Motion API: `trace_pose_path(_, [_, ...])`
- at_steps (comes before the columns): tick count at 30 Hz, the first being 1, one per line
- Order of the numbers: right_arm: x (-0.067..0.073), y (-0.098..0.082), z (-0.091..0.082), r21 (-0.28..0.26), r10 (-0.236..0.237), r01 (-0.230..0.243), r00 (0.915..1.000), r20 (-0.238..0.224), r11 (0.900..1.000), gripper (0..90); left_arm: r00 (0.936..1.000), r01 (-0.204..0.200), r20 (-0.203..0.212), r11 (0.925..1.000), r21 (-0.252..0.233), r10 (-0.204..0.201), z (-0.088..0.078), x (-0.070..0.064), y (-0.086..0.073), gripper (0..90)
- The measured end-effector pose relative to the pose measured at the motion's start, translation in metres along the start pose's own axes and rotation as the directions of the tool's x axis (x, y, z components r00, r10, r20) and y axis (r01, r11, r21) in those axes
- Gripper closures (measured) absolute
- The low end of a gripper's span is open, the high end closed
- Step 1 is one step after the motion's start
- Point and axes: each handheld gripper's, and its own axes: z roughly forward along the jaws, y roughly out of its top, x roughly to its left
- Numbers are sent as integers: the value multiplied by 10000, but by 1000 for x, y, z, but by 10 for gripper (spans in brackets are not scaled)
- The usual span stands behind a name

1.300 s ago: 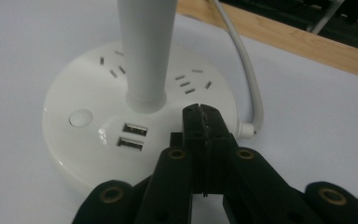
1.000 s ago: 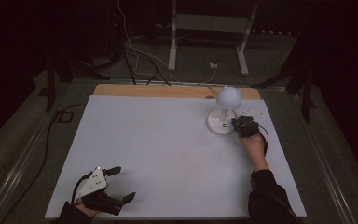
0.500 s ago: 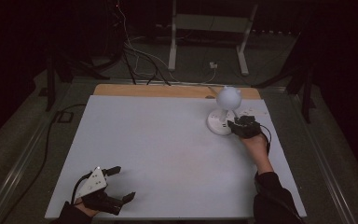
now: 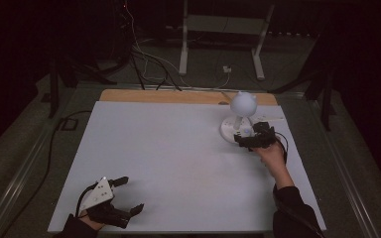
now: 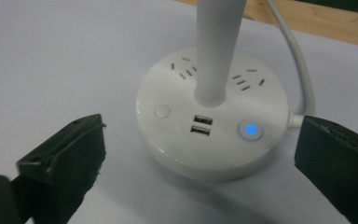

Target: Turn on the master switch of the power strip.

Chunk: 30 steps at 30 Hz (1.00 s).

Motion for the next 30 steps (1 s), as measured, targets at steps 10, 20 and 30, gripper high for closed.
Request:
trace_pose_path(10, [4,-11,-12,54,59,-58,9999,-135,10000,0,10000,-36,11,10000,-13,36,-1,-1,0,2])
trace_pose_path(20, [13,-27,-28,-191,-89,81,9992,-383,9998,0,10000,-39,38,10000,-13,39,0,-1,1,2])
trace_pose_path(30, [20,-50,-44,-288,-343,319,9955,-882,9991,0,10000,-40,54,10000,-38,40,-1,-1,1,2])
